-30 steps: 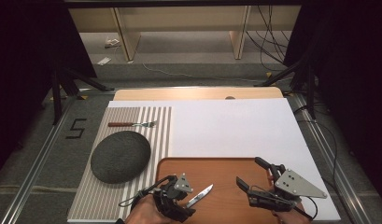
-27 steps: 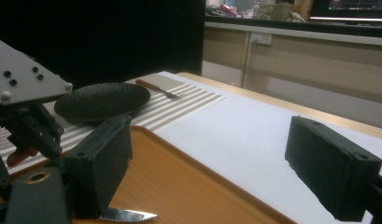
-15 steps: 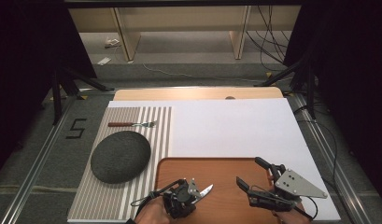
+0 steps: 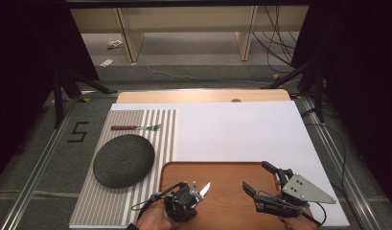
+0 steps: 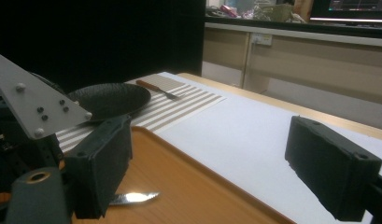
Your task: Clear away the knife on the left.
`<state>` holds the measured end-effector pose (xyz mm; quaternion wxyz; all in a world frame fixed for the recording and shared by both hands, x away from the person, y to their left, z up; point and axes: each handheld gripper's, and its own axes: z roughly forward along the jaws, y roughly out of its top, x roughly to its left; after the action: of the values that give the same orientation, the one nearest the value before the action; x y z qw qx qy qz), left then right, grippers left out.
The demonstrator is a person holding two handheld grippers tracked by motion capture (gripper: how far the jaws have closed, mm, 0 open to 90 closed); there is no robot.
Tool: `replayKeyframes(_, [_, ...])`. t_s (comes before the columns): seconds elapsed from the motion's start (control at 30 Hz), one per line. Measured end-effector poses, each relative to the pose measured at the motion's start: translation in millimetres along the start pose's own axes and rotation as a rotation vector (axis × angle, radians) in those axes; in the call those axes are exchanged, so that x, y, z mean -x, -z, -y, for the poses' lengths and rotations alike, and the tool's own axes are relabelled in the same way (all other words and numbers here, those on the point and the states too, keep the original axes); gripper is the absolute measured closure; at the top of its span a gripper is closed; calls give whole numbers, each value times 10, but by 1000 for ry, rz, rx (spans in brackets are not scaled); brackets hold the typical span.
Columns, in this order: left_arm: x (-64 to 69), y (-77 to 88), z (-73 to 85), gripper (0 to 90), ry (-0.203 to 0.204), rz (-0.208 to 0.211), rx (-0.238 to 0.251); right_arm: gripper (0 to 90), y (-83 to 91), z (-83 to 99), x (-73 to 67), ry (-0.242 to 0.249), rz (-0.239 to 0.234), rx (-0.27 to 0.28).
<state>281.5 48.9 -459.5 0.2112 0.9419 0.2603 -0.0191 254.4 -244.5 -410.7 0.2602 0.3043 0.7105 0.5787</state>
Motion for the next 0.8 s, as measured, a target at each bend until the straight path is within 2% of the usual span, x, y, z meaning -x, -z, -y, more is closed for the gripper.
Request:
replayKeyframes(0.1, [-36,22,27,893,20,8,-14,160,0,0,0,0,0,1])
replayKeyframes(0.2, [-53,43,38,892,22,12,-20,160,0,-1,-1,0,0,2])
replayKeyframes(0.23, [-64,55,55,892,23,17,-41,160,2,-1,0,1,0,1])
replayKeyframes(0.33, [-96,73,96,893,36,0,-58,160,4,-2,1,0,1,2])
replayKeyframes(0.43, [-154,93,126,893,62,-5,-50,160,2,-1,1,1,1,1])
replayKeyframes(0.53, [-188,98,129,892,65,-18,-43,160,0,0,-3,0,-1,2])
replayKeyframes(0.8, [-307,112,105,887,108,-63,7,162,-3,2,-1,0,0,1])
